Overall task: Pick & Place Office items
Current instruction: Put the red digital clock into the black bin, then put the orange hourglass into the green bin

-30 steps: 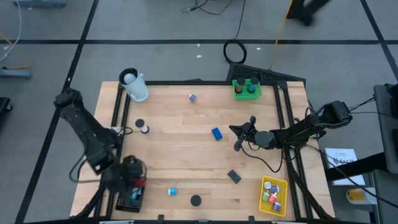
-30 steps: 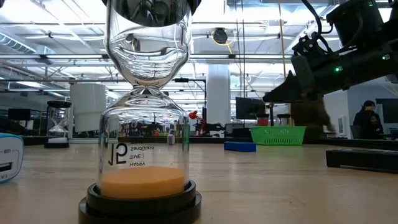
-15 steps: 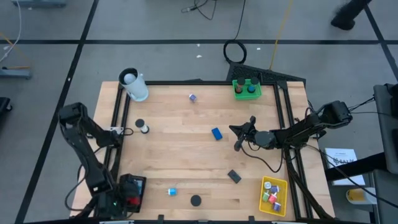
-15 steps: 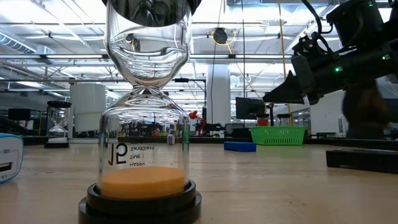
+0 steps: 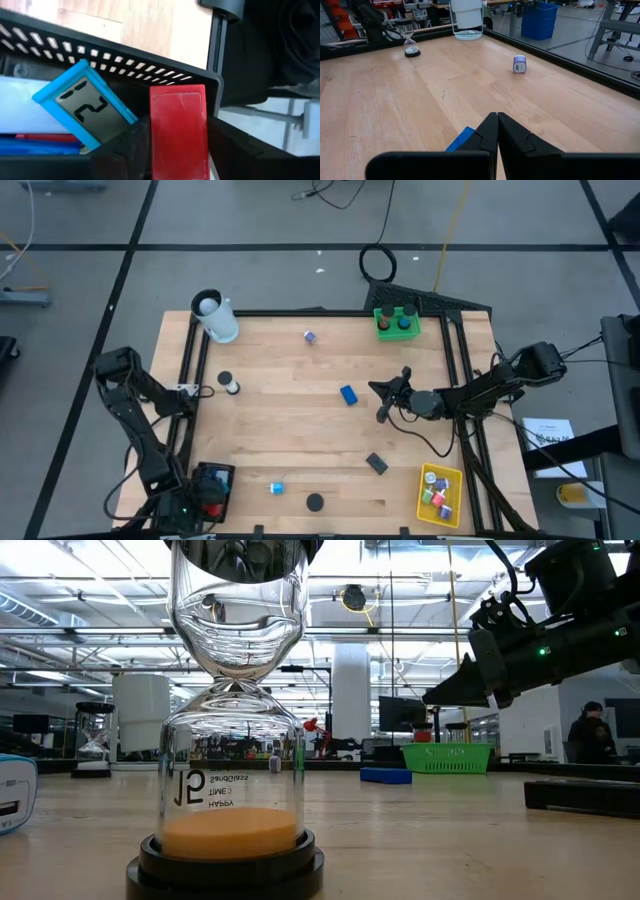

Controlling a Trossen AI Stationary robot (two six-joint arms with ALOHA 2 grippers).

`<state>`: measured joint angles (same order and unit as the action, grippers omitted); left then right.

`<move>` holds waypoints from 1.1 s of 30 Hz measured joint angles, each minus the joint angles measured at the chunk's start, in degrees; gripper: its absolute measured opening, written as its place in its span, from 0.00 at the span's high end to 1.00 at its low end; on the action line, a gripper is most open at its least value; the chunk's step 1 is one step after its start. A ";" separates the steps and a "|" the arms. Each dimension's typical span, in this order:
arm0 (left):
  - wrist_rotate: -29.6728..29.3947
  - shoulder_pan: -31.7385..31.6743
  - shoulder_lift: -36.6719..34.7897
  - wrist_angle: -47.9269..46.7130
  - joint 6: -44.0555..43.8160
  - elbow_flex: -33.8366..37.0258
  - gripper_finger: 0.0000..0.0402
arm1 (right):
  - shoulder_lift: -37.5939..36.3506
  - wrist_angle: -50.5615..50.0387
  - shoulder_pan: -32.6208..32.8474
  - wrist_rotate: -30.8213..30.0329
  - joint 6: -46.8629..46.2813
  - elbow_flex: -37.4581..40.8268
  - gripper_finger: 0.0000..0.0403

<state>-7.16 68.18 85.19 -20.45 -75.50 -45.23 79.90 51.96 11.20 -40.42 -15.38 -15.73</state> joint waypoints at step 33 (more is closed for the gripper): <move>-14.87 -18.10 -7.37 15.23 52.74 5.26 0.98 | 0.00 -0.42 0.00 0.00 0.00 0.00 0.99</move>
<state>-22.03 50.08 77.82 -5.22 -22.75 -39.98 79.90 51.55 11.20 -40.42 -15.38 -15.73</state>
